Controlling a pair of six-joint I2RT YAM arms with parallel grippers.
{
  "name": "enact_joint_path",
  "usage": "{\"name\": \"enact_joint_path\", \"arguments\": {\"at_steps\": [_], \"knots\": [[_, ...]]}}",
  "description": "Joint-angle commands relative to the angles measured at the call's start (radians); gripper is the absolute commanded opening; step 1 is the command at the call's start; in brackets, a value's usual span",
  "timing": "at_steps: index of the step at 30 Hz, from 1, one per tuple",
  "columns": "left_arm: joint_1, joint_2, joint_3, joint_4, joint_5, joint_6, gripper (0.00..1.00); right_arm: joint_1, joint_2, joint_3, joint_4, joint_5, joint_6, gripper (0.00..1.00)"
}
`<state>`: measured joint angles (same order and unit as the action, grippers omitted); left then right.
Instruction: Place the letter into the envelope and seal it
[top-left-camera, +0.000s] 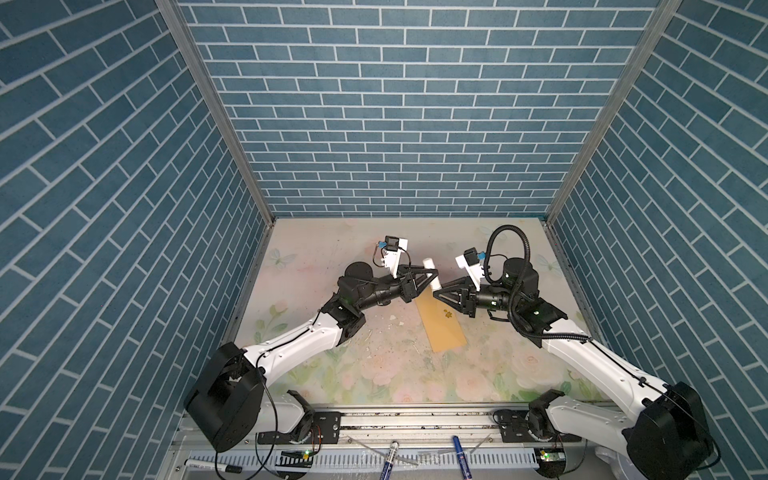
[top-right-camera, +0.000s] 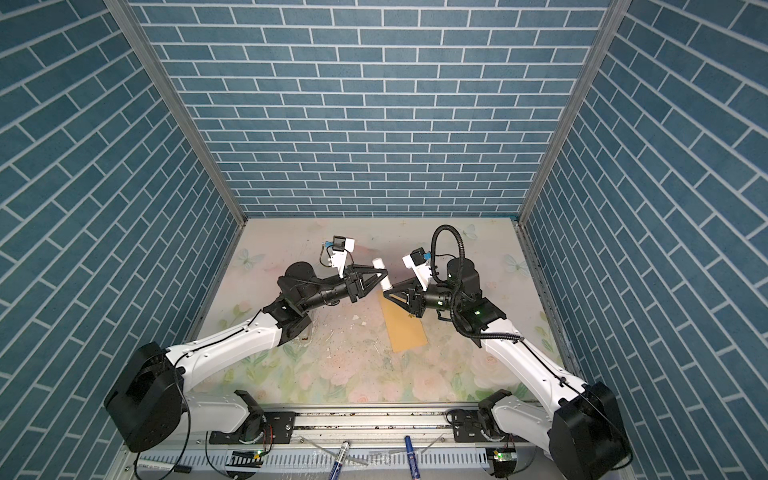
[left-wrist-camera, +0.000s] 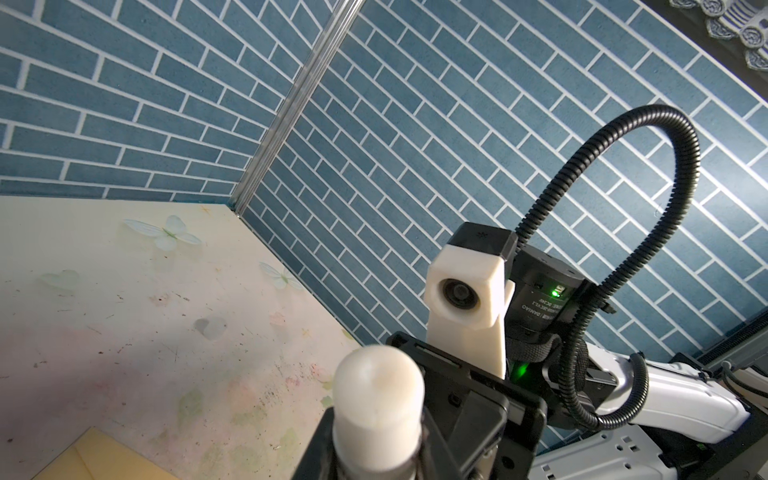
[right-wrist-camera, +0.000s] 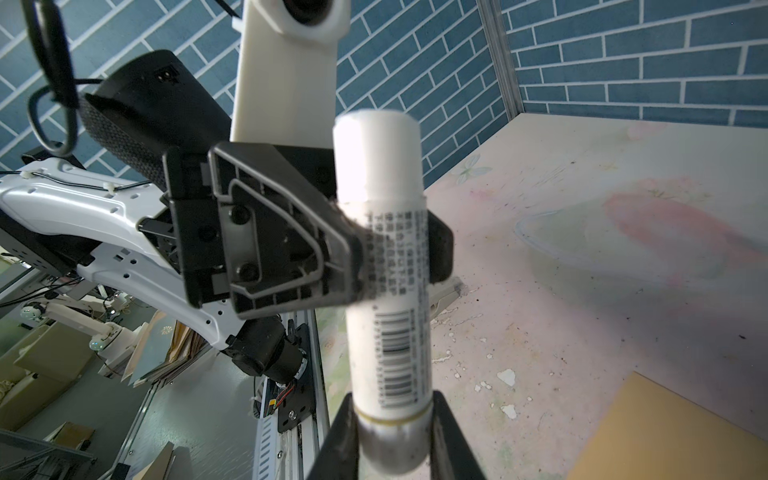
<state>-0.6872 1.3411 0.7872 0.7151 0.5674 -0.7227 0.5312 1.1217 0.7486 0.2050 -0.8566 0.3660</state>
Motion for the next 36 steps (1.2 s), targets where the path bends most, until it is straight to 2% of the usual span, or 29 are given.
{"name": "enact_joint_path", "arguments": {"at_steps": [1,2,5,9,12,17,23,28,32,36], "knots": [[0.003,0.015,0.002,0.042,-0.01,0.006,0.0,0.001,-0.011,-0.018,0.052,0.043,0.051,0.03],[0.003,0.015,-0.001,0.042,-0.018,0.008,0.0,0.001,-0.016,-0.015,0.041,0.063,0.049,0.0],[0.003,0.015,-0.006,0.02,-0.053,0.017,0.0,0.001,-0.039,-0.006,-0.013,0.164,0.031,0.0],[-0.001,0.014,-0.005,-0.035,-0.117,0.039,0.0,0.009,-0.073,0.011,-0.093,0.369,0.006,0.0],[-0.01,0.02,0.007,-0.078,-0.154,0.055,0.0,0.05,-0.092,0.033,-0.167,0.585,-0.051,0.0],[-0.042,0.04,0.047,-0.154,-0.189,0.098,0.0,0.189,-0.069,0.087,-0.241,0.977,-0.169,0.0],[-0.061,0.083,0.067,-0.143,-0.209,0.088,0.0,0.344,0.032,0.15,-0.239,1.372,-0.229,0.0],[-0.073,0.124,0.073,-0.103,-0.224,0.057,0.0,0.469,0.15,0.184,-0.173,1.759,-0.278,0.0],[-0.077,0.138,0.08,-0.092,-0.222,0.052,0.0,0.53,0.226,0.189,-0.083,1.902,-0.354,0.0],[-0.077,0.13,0.075,-0.092,-0.225,0.06,0.0,0.535,0.215,0.176,-0.078,1.808,-0.33,0.0]]}}
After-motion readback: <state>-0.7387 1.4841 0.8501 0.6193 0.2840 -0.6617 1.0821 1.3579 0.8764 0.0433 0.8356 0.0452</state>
